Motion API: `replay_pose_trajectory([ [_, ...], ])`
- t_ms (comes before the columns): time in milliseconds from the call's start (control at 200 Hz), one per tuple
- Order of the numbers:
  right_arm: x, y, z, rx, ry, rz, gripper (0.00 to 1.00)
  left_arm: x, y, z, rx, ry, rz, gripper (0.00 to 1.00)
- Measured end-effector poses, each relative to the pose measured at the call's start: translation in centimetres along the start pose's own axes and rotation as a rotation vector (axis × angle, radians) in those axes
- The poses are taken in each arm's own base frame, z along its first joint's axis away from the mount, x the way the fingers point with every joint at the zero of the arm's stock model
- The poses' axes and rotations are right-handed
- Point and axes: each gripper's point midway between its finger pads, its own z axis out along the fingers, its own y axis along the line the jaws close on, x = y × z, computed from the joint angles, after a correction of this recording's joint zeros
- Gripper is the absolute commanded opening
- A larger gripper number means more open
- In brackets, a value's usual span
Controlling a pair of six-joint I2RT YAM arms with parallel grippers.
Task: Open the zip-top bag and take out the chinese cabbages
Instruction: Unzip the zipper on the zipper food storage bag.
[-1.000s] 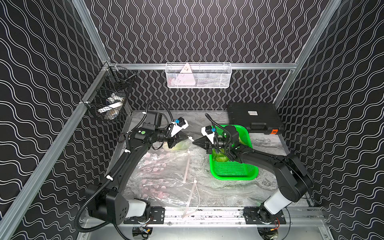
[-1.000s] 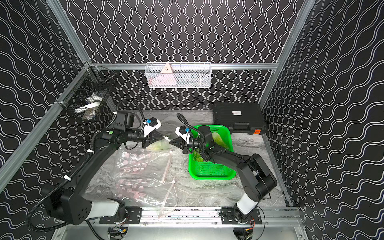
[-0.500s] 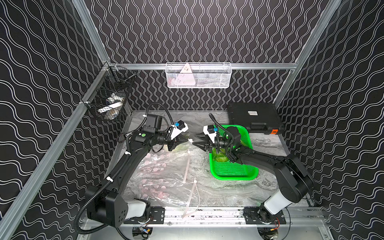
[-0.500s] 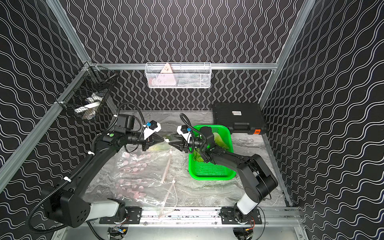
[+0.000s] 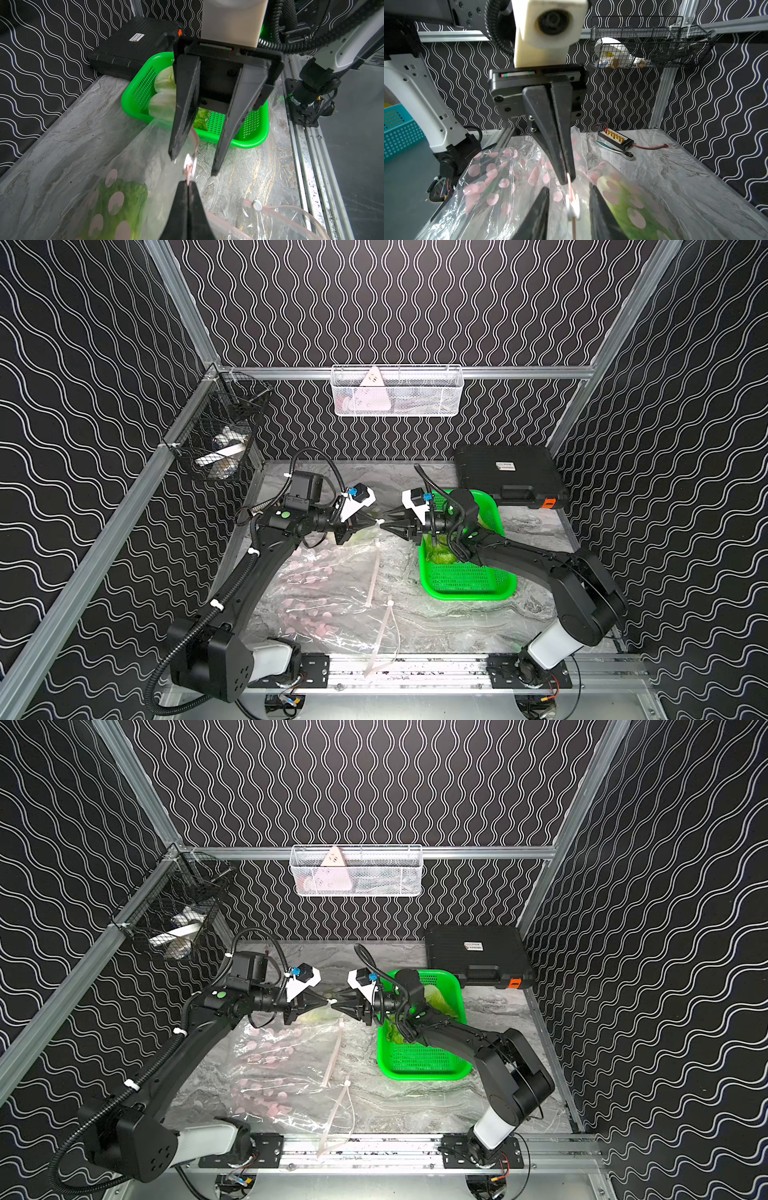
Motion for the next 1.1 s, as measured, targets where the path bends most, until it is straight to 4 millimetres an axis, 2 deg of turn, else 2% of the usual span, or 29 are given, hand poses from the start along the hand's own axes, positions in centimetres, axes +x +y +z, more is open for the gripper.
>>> replay_pose_trajectory([
  [645, 0.79, -0.49, 0.00, 0.037, 0.032, -0.018, 0.13, -0.13, 0.00, -0.20, -0.011, 0.001, 0.003, 0.00],
  [926, 0.87, -0.48, 0.02, 0.041, 0.034, -0.028, 0.02, -0.05, 0.06, -0.42, -0.037, 0.000, 0.009, 0.00],
  [1101, 0.85, -0.67, -0.06, 0.055, 0.037, -0.042, 0.00, -0.23, 0.52, -0.82, -0.088, -0.001, 0.008, 0.00],
])
